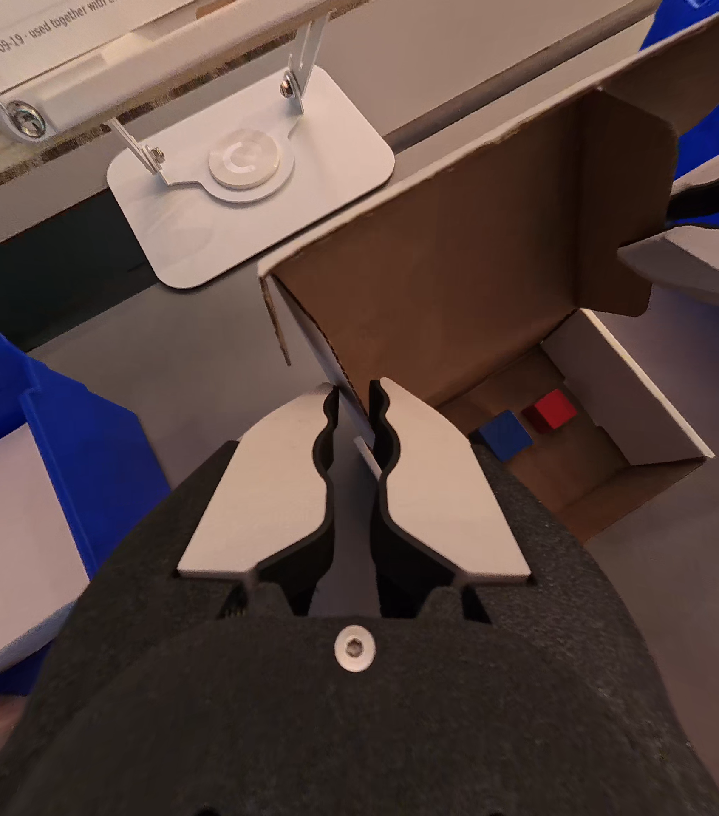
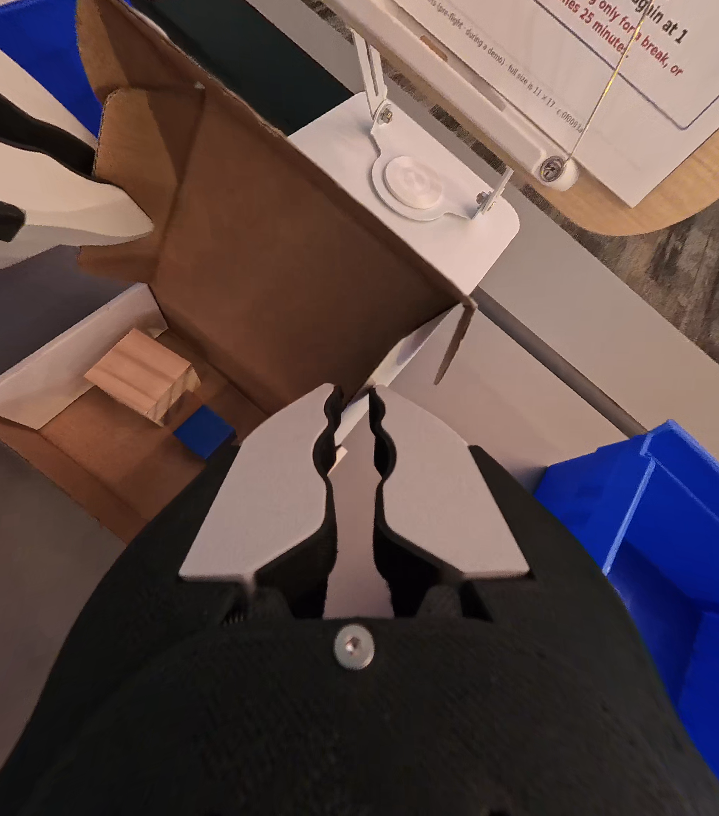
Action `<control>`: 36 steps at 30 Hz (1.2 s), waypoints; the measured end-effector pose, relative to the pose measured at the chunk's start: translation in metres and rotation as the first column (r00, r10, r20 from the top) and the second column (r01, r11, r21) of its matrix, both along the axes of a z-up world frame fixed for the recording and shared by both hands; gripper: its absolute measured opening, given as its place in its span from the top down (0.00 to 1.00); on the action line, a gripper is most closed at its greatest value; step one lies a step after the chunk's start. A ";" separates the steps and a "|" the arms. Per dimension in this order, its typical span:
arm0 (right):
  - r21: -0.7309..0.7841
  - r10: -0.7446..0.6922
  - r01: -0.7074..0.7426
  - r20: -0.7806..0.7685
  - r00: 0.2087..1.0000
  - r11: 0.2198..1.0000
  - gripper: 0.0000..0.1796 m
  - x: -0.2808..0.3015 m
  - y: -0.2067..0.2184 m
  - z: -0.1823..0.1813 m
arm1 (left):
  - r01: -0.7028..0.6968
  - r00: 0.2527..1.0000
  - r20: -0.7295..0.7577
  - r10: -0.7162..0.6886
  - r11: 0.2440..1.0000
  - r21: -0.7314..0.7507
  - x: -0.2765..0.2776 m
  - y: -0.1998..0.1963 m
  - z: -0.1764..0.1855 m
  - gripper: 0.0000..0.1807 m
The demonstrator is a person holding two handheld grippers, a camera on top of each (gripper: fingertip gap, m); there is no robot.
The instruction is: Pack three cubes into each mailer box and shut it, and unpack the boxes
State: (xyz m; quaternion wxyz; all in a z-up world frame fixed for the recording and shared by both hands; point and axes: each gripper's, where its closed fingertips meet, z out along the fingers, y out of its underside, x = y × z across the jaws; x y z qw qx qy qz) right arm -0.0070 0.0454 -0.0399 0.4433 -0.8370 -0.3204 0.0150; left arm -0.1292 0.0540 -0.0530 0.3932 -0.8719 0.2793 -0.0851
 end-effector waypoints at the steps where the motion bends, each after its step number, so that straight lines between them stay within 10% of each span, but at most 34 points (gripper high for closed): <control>1: 0.011 0.001 -0.001 0.006 1.000 1.000 0.93 0.000 -0.003 0.000 | -0.002 1.000 0.013 0.002 1.000 0.007 0.000 -0.003 0.000 0.93; 36: 0.092 0.184 -0.169 -0.187 0.965 0.981 0.76 -0.012 -0.072 -0.032 | 0.178 0.984 0.005 -0.178 0.984 -0.001 0.020 -0.064 -0.052 0.62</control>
